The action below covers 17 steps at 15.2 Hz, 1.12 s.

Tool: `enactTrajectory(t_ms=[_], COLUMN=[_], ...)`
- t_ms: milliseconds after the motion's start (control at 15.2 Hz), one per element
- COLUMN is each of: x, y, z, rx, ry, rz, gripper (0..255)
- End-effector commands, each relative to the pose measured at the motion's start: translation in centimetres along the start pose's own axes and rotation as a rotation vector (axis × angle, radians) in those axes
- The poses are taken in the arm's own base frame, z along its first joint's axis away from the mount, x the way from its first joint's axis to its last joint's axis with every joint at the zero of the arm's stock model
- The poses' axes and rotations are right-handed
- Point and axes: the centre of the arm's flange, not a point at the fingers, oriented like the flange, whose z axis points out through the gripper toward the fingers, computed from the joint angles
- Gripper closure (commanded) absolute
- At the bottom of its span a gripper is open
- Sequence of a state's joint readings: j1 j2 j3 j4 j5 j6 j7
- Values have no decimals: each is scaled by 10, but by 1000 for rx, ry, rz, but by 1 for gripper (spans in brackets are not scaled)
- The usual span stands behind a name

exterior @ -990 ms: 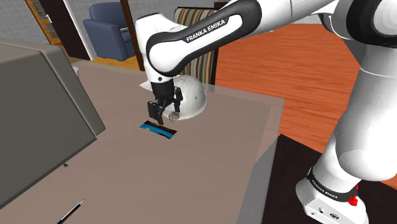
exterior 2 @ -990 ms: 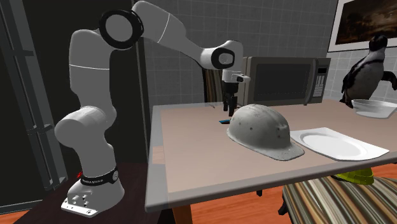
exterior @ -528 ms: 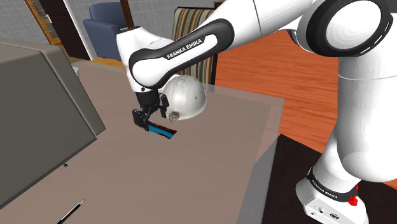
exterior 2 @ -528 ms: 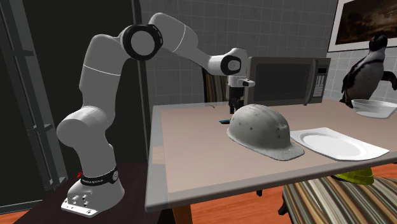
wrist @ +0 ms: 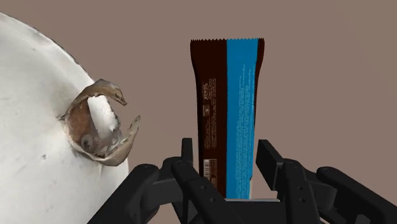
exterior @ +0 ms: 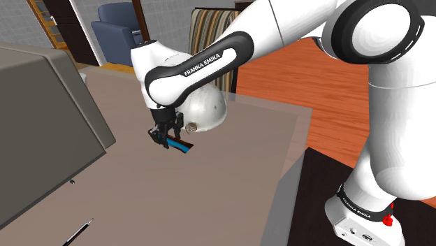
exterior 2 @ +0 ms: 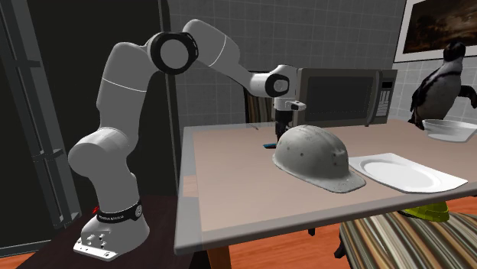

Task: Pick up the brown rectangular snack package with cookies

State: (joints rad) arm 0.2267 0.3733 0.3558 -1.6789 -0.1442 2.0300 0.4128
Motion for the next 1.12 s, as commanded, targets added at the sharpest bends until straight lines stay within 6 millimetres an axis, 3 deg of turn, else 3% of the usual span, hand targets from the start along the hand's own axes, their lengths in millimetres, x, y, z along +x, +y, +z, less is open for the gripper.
enactTrajectory(t_ms=[0, 462, 1056], x=[0, 0, 0], y=[1, 1, 1], z=[4, 4, -44], rx=[-2, -2, -2], ry=[-6, -6, -6], rz=[1, 1, 1], gripper=[255, 255, 255])
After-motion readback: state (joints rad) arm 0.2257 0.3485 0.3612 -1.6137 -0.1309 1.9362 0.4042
